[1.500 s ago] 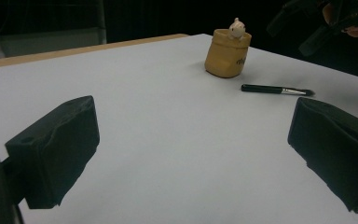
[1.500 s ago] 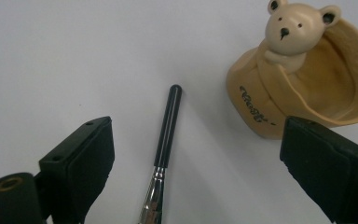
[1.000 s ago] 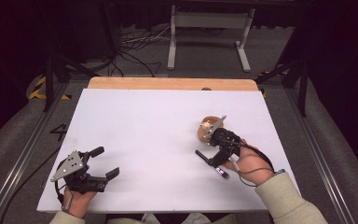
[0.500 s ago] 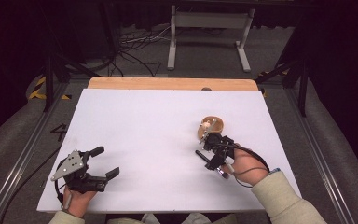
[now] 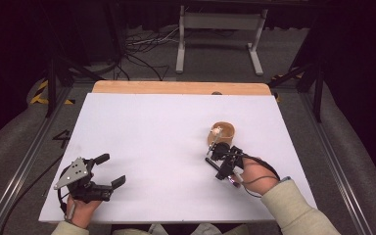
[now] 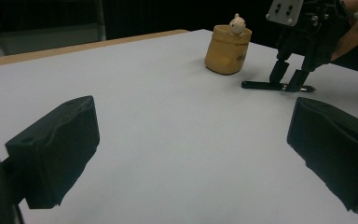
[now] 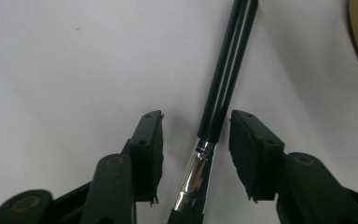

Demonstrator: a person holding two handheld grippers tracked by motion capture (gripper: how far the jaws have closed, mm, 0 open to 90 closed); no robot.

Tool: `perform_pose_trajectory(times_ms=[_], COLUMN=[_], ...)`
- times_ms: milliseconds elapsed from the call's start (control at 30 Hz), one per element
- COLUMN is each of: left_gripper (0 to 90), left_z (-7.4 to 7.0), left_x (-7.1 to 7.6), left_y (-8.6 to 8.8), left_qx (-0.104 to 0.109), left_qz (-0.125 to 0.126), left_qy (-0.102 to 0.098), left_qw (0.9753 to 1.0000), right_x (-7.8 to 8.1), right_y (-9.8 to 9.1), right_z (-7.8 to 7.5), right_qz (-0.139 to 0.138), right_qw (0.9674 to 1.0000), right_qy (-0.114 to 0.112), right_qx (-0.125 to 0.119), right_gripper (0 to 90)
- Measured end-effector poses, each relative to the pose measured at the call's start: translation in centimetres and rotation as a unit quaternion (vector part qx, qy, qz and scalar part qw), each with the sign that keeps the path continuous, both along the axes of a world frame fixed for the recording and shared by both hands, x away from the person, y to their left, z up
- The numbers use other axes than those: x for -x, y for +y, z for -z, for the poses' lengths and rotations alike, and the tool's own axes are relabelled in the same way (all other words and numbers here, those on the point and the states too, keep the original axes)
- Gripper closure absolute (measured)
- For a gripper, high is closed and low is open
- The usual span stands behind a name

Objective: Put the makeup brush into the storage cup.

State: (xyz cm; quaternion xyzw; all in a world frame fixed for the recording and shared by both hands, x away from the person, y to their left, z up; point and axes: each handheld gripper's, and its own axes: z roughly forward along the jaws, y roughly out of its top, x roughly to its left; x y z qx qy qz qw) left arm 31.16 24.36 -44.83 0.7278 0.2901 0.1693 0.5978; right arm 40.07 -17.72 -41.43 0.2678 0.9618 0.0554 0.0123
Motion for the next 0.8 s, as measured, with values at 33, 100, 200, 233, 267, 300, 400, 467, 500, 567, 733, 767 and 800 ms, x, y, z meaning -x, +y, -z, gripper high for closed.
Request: perform_pose_trajectory(times_ms=[33, 100, 200, 233, 267, 300, 400, 467, 500, 567, 733, 767, 800], left_gripper=[3.1, 3.2, 3.3, 3.3, 3.3, 3.3, 3.3, 3.4, 3.4, 3.6, 4.2, 4.3, 4.4], left_z=[0.00, -0.07, -0.10, -0.09, -0.08, -0.07, -0.06, -0.06, -0.05, -0.09, -0.08, -0.11, -0.12], left_x=[0.00, -0.01, -0.07, -0.08, -0.07, -0.05, -0.06, -0.08, -0.06, -0.09, -0.15, -0.18, -0.19], left_y=[0.00, 0.10, 0.29, 0.29, 0.25, 0.20, 0.15, 0.16, 0.15, 0.19, 0.10, 0.08, 0.04], left_qx=[0.000, 0.002, 0.003, 0.002, 0.003, 0.005, 0.005, 0.004, 0.005, 0.003, 0.001, 0.001, 0.002], left_qz=[0.000, -0.002, 0.000, 0.000, -0.002, -0.002, 0.000, 0.001, 0.000, 0.002, 0.006, 0.009, 0.010], left_qy=[0.000, -0.002, 0.000, 0.001, -0.001, 0.001, 0.001, 0.001, 0.002, 0.001, 0.004, 0.006, 0.008], left_qw=[1.0000, 1.0000, 1.0000, 1.0000, 1.0000, 1.0000, 1.0000, 1.0000, 1.0000, 1.0000, 1.0000, 0.9999, 0.9999], right_x=[0.00, 0.02, 0.03, 0.02, 0.02, 0.02, -0.01, -0.02, -0.02, 0.00, 0.03, 0.03, 0.04], right_y=[0.00, 0.08, 0.20, 0.25, 0.29, 0.32, 0.32, 0.30, 0.29, 0.37, 0.61, 0.63, 0.66], right_z=[0.00, 0.14, 0.26, 0.32, 0.36, 0.41, 0.42, 0.44, 0.45, 0.46, 0.45, 0.44, 0.43], right_qz=[0.000, -0.005, -0.008, -0.009, -0.009, -0.010, -0.011, -0.013, -0.013, -0.016, -0.022, -0.023, -0.025], right_qw=[1.0000, 1.0000, 0.9999, 0.9999, 0.9999, 0.9999, 0.9998, 0.9998, 0.9998, 0.9997, 0.9993, 0.9993, 0.9992], right_qy=[0.000, 0.002, 0.005, 0.006, 0.007, 0.008, 0.007, 0.006, 0.005, 0.004, 0.003, 0.004, 0.004], right_qx=[0.000, 0.002, 0.007, 0.009, 0.011, 0.012, 0.014, 0.015, 0.017, 0.020, 0.029, 0.030, 0.032], right_gripper=[57.5, 61.3, 65.9, 67.0, 68.5, 69.7, 74.2, 76.4, 77.5, 78.0, 78.9, 79.0, 79.0])
